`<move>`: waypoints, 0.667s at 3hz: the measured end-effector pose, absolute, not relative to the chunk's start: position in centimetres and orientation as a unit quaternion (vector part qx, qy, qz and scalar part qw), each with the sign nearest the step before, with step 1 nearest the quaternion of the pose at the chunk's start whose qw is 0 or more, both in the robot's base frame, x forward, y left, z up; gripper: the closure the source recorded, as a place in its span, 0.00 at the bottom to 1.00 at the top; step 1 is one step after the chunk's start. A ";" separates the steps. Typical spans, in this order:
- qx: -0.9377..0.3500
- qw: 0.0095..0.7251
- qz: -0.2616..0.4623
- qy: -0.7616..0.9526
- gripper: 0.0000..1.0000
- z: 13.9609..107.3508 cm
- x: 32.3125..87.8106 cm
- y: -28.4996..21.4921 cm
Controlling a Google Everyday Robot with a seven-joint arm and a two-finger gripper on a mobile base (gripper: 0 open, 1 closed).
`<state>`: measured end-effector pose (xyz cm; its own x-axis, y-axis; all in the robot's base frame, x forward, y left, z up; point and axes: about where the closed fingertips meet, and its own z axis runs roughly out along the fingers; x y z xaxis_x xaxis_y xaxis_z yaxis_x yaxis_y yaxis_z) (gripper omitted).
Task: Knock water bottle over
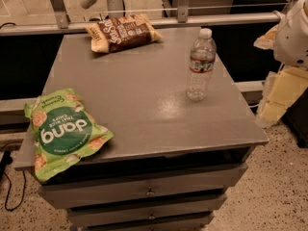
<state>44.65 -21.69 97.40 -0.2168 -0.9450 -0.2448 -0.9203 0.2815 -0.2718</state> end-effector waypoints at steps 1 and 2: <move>-0.588 0.222 -0.015 0.778 0.00 95.0 47.0 -21.9; -0.567 0.281 0.005 0.774 0.00 92.3 50.8 -21.1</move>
Offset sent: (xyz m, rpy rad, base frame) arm 0.1192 0.0142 -0.0768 0.3426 -0.2465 -0.0570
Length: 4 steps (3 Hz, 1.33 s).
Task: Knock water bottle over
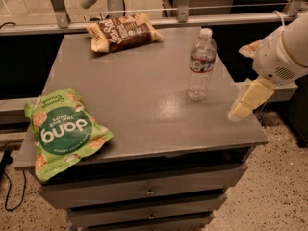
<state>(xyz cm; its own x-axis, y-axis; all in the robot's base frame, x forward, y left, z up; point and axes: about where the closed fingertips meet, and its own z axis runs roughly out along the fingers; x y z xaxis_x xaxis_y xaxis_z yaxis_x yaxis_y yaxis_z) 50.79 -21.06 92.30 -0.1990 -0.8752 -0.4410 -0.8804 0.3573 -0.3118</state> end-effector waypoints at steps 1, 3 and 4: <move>-0.541 0.340 0.023 0.769 0.00 91.0 54.4 -20.3; -0.518 0.426 0.084 0.737 0.00 90.9 59.1 -14.7; -0.517 0.438 0.116 0.726 0.00 90.4 60.1 -10.5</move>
Offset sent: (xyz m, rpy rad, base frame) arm 0.1033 0.0552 -0.0156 0.3734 -0.1995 -0.0075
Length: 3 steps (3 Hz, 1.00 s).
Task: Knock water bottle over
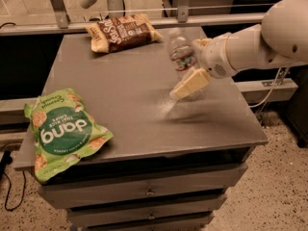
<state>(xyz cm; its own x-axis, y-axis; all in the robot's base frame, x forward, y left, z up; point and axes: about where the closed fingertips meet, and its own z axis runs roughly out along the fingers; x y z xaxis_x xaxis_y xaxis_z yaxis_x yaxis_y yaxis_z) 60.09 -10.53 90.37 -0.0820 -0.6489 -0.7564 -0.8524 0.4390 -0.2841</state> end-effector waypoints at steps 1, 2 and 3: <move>-0.520 0.442 0.148 0.715 0.00 89.7 60.9 -5.9; -0.523 0.442 0.166 0.709 0.00 89.2 61.5 -3.2; -0.524 0.442 0.173 0.707 0.00 89.0 61.8 -3.0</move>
Offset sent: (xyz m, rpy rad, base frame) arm 0.0215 0.1011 -0.0173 0.1060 0.0446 0.0968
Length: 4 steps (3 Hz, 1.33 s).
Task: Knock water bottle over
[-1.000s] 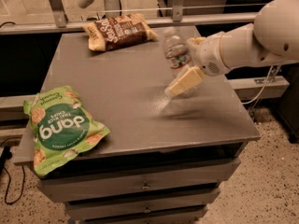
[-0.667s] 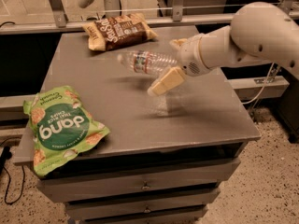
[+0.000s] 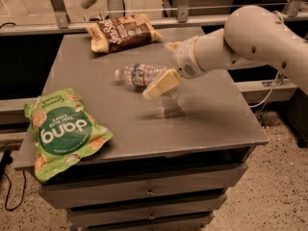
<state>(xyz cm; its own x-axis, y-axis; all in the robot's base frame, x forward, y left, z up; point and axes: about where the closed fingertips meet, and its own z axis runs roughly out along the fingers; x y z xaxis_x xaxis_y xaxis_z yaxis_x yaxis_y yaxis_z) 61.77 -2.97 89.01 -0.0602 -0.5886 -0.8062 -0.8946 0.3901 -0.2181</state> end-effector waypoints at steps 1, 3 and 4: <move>-0.532 0.444 0.170 0.701 0.00 89.6 61.6 -5.2; -0.565 0.454 0.180 0.665 0.00 91.6 60.8 -14.9; -0.576 0.452 0.184 0.656 0.00 92.3 60.4 -15.2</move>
Offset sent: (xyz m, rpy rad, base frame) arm -0.0096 -0.1428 0.0325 -0.0129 -0.0828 0.1453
